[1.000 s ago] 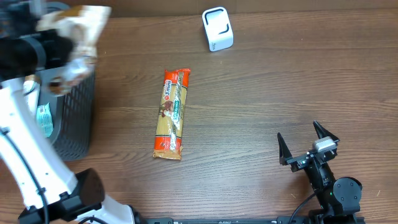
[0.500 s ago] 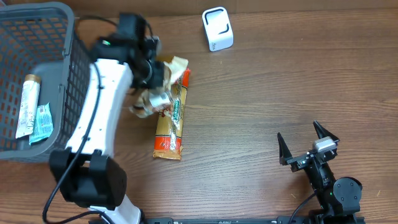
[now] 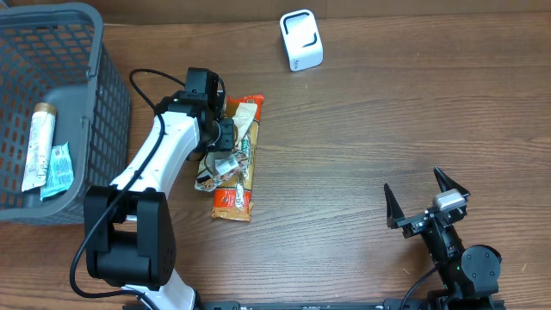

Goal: Scan the item barcode
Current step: 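Place brown bag onto table beside pasta pack with left gripper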

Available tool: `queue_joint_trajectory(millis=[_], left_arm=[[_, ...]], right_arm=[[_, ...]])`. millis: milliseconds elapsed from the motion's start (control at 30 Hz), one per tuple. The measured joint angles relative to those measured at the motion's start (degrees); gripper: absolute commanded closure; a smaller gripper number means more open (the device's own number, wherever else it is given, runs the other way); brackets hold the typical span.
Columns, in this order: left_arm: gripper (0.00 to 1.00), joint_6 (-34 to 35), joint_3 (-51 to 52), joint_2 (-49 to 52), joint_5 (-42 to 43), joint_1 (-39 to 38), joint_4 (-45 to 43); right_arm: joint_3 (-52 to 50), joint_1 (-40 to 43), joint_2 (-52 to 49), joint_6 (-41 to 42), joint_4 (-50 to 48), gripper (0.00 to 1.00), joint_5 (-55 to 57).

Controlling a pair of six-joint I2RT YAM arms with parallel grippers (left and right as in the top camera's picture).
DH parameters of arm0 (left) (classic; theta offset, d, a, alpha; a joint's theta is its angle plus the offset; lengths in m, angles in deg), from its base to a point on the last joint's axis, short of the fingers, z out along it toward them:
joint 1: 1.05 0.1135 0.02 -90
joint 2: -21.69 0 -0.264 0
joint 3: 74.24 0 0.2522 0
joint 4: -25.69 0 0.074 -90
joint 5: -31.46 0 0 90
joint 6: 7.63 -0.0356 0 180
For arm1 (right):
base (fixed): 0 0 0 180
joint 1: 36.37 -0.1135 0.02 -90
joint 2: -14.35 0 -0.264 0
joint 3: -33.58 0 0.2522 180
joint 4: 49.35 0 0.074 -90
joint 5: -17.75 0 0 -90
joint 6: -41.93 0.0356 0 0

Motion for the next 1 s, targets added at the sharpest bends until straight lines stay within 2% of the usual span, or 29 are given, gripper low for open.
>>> queue_joint_trajectory(millis=[167, 300, 567, 667, 800, 867, 1000], left_arm=[[0.0, -1.14, -0.07, 0.0, 0.79, -0.33, 0.94], [0.0, -1.6, -4.0, 0.0, 1.07, -0.22, 6.64], [0.0, -1.92, -31.26, -1.29, 1.6, 3.78, 19.91], [0.0, -1.92, -42.29, -2.36, 1.84, 8.46, 23.78], [0.0, -1.9, -53.29, -4.17, 1.92, 18.75, 28.11], [0.0, -1.62, -55.95, -5.38, 1.9, 27.43, 29.0], [0.0, -1.31, -54.8, -5.55, 1.18, 36.98, 30.01]], right_arm=[[0.0, 0.02, 0.0, -0.02, 0.0, 0.0, 0.0], [0.0, 0.0, 0.0, 0.0, 0.0, 0.0, 0.02], [0.0, 0.0, 0.0, -0.02, 0.02, 0.0, 0.0], [0.0, 0.0, 0.0, 0.0, 0.02, 0.0, 0.0], [0.0, 0.0, 0.0, 0.0, 0.0, 0.0, 0.0], [0.0, 0.0, 0.0, 0.0, 0.02, 0.0, 0.0], [0.0, 0.02, 0.0, -0.02, 0.0, 0.0, 0.0]])
